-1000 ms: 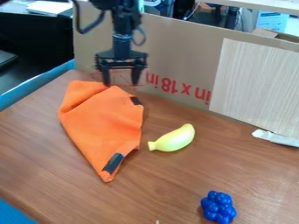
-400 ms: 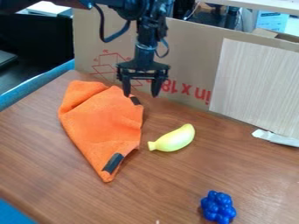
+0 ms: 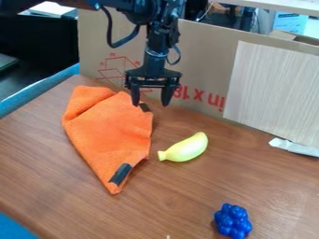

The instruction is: Put the cloth at the bottom left of the table

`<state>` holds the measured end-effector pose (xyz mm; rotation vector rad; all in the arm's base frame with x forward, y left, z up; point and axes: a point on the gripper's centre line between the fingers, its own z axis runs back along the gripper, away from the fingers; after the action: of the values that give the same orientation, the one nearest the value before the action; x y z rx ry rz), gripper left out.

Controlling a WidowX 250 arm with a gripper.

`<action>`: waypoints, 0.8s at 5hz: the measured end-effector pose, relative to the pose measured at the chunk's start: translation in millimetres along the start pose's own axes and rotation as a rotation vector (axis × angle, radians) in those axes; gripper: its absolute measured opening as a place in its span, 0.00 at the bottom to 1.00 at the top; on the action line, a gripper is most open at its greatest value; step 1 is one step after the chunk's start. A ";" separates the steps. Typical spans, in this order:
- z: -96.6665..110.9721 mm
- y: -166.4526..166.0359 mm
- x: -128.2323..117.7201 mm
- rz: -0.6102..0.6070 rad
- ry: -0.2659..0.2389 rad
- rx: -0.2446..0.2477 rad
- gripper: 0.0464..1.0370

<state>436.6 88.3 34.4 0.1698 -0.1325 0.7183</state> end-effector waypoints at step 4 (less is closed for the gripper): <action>-22.2 4.6 5.9 0.021 0.042 0.047 0.96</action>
<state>439.3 99.9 14.3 0.1981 -0.0773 0.7454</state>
